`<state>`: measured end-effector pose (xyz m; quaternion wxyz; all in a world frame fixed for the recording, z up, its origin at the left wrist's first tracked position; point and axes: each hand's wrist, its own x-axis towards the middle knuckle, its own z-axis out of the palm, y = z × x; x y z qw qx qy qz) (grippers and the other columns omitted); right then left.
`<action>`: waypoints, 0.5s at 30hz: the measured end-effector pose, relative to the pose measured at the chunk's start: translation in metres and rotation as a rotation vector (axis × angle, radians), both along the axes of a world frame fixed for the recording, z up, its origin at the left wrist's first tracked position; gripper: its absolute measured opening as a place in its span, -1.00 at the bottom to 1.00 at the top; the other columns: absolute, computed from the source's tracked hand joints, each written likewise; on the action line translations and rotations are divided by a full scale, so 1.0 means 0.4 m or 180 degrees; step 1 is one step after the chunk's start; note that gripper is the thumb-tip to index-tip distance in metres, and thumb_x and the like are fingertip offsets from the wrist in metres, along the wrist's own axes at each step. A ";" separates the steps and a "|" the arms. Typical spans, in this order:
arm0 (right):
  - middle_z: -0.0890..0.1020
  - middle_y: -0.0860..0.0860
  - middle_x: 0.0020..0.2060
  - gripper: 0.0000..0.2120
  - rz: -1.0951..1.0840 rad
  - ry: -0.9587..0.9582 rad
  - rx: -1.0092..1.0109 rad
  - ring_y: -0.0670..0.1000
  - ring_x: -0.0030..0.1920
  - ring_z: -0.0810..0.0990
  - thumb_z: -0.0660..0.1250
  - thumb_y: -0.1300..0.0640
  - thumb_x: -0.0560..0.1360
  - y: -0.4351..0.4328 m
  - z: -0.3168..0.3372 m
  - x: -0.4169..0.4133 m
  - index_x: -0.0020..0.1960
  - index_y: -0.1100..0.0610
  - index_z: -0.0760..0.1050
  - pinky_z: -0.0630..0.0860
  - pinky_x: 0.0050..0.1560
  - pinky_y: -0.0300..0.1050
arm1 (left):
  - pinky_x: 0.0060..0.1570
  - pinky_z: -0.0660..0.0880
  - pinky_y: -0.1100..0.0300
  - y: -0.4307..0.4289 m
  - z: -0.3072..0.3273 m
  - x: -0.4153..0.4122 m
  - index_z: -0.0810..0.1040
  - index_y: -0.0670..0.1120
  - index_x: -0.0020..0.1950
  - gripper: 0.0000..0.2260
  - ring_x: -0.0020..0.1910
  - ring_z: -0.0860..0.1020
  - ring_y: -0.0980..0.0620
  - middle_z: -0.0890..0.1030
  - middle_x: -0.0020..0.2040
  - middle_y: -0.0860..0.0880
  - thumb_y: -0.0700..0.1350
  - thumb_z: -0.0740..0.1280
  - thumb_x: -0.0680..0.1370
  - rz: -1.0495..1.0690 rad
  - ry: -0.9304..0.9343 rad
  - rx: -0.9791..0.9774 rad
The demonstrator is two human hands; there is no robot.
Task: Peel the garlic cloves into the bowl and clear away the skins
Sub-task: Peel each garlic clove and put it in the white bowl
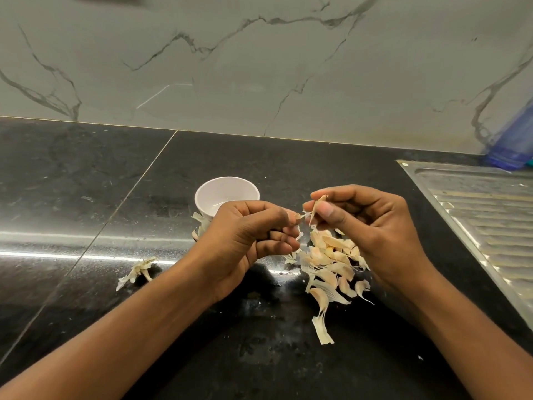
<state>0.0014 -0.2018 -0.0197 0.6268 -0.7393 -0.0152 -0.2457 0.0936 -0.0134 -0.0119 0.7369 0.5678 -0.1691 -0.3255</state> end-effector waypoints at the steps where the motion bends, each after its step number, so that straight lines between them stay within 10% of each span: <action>1: 0.79 0.11 -0.03 -0.80 -0.0054 -0.0002 0.0079 0.12 -0.03 0.78 0.46 0.23 0.52 -0.003 0.003 0.000 0.13 0.23 0.69 0.70 0.02 -0.12 | -0.35 0.58 0.30 0.000 -0.001 0.001 0.69 -0.28 -0.11 -0.93 -0.35 0.64 0.03 0.66 -0.25 -0.17 -0.27 0.47 0.47 -0.0006 -0.0031 -0.0012; 15: 0.78 0.15 -0.05 -0.74 0.0023 0.0199 0.0268 0.08 -0.07 0.77 0.48 0.21 0.48 -0.013 0.009 0.003 0.17 0.20 0.67 0.68 0.02 -0.15 | -0.37 0.58 0.21 0.012 -0.020 0.012 0.75 -0.24 -0.07 -0.84 -0.29 0.61 -0.03 0.71 -0.17 -0.19 -0.44 0.41 0.51 -0.0060 -0.0739 0.0171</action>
